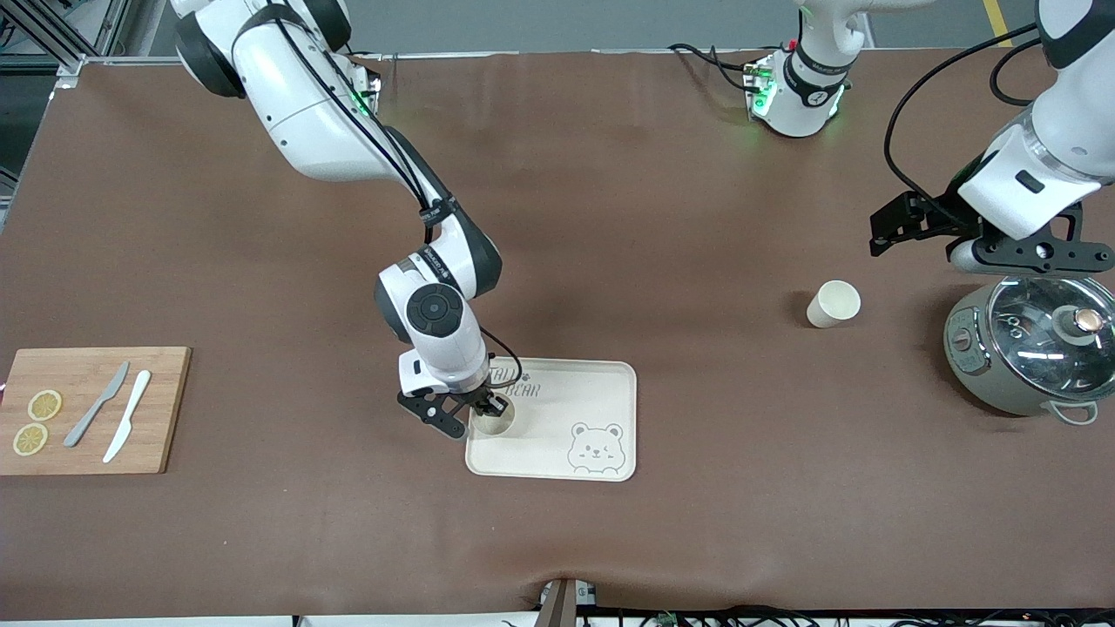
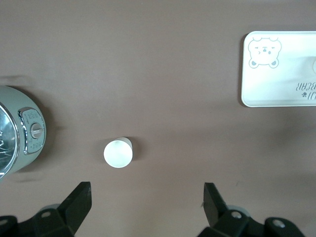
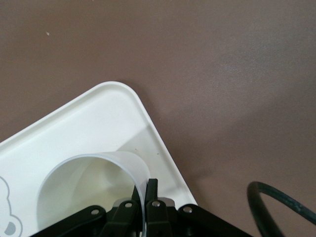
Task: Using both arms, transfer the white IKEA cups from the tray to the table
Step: 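Close the right gripper on the cup rim while the left gripper rises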
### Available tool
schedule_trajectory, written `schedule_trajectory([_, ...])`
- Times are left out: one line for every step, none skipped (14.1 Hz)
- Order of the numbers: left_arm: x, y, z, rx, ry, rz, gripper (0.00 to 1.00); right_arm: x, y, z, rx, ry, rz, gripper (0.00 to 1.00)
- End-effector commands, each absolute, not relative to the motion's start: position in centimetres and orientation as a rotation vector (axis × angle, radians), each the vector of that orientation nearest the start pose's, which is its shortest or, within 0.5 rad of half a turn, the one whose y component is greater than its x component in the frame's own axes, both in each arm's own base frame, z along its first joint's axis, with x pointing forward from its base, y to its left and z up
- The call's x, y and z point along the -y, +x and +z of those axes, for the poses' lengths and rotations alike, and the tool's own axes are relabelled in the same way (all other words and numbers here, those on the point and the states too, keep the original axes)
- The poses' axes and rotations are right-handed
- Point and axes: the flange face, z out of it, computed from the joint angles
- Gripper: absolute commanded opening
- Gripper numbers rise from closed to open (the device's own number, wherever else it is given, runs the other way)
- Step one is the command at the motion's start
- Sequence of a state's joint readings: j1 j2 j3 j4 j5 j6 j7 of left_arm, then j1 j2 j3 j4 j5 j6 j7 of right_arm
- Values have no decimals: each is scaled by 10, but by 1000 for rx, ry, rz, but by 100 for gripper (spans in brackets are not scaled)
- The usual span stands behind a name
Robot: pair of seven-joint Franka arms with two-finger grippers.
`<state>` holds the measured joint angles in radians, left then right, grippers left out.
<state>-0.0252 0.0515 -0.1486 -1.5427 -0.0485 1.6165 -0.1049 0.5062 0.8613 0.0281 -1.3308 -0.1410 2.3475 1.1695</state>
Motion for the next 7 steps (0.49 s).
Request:
schedule_trajectory([99, 557, 623, -110, -3128, -25, 100, -386, 657, 247, -861, -2948, -289, 0])
schedule_trajectory([99, 557, 621, -128, -3093, -14, 100, -385, 656, 253, -864, -2963, -272, 0])
schedule_trajectory([99, 555, 620, -139, -3072, 3, 100, -379, 657, 257, -884, -2984, -246, 0])
schedule_trajectory([98, 555, 617, -166, -3066, 29, 100, -377, 657, 273, -891, -2988, -236, 0])
schedule_trajectory([98, 554, 616, -191, -3064, 47, 100, -372, 657, 305, -901, -2983, -242, 0])
schedule_trajectory([97, 554, 615, -191, -3063, 59, 100, -363, 658, 327, -899, -2990, -235, 0])
schedule_trajectory([96, 554, 613, -191, -3063, 66, 100, -356, 656, 352, -873, -3002, -201, 0])
